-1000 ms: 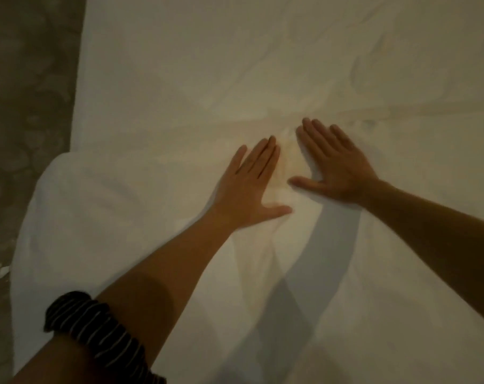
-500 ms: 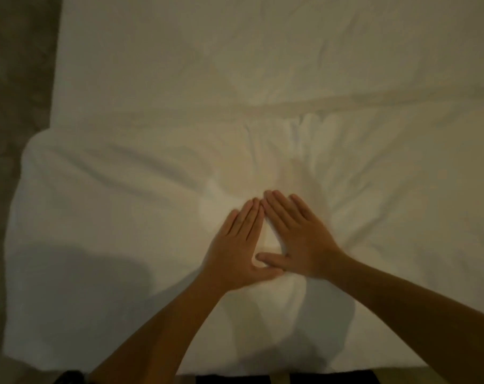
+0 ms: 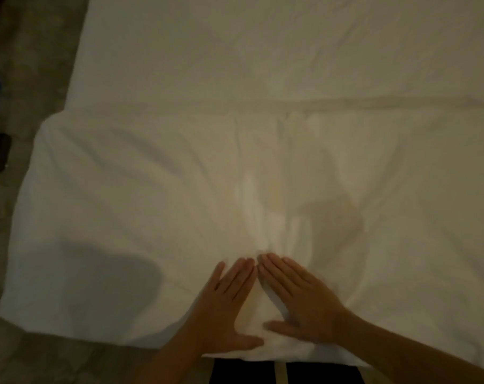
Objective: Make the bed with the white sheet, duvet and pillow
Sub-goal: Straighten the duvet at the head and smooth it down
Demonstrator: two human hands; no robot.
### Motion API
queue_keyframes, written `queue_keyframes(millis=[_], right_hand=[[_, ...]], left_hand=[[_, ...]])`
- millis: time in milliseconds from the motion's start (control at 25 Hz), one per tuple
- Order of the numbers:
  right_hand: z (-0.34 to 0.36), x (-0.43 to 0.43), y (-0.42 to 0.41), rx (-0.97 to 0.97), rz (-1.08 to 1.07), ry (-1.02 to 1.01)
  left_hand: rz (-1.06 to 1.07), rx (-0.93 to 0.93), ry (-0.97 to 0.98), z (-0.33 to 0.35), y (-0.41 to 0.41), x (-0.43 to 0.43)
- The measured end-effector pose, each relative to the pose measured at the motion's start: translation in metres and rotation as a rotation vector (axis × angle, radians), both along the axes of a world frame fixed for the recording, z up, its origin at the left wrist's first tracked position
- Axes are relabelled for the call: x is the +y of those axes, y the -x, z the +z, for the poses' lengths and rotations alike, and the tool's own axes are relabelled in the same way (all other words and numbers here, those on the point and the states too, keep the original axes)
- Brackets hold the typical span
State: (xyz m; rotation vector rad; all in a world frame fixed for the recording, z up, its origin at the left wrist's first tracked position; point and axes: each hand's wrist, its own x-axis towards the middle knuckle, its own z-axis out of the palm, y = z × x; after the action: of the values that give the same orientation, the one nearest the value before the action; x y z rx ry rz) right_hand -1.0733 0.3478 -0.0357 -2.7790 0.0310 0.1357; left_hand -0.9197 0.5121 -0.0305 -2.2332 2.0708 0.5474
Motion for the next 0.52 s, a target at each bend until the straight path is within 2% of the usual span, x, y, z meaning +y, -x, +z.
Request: queue_keyframes(millis=[160,240,320,440,520], right_hand=[[-0.007,-0.106,-0.029,-0.112,-0.063,0.096],[-0.012,-0.171,-0.055,-0.112,-0.088,0.184],[-0.009,-0.217,-0.073,-0.062,-0.130,0.255],[-0.012,-0.242,-0.077,-0.023,-0.166,0.296],[-0.016,-0.231,-0.061,-0.057,-0.210,0.268]], left_hand=[[0.077,-0.041,0.159,-0.007,-0.029,-0.104],[0.096,-0.077,0.214,-0.010,-0.044,-0.178],[0.118,-0.132,0.188,-0.007,-0.056,-0.233],[0.150,-0.215,0.100,-0.007,-0.055,-0.269],[0.151,-0.179,0.164,-0.011,-0.038,-0.261]])
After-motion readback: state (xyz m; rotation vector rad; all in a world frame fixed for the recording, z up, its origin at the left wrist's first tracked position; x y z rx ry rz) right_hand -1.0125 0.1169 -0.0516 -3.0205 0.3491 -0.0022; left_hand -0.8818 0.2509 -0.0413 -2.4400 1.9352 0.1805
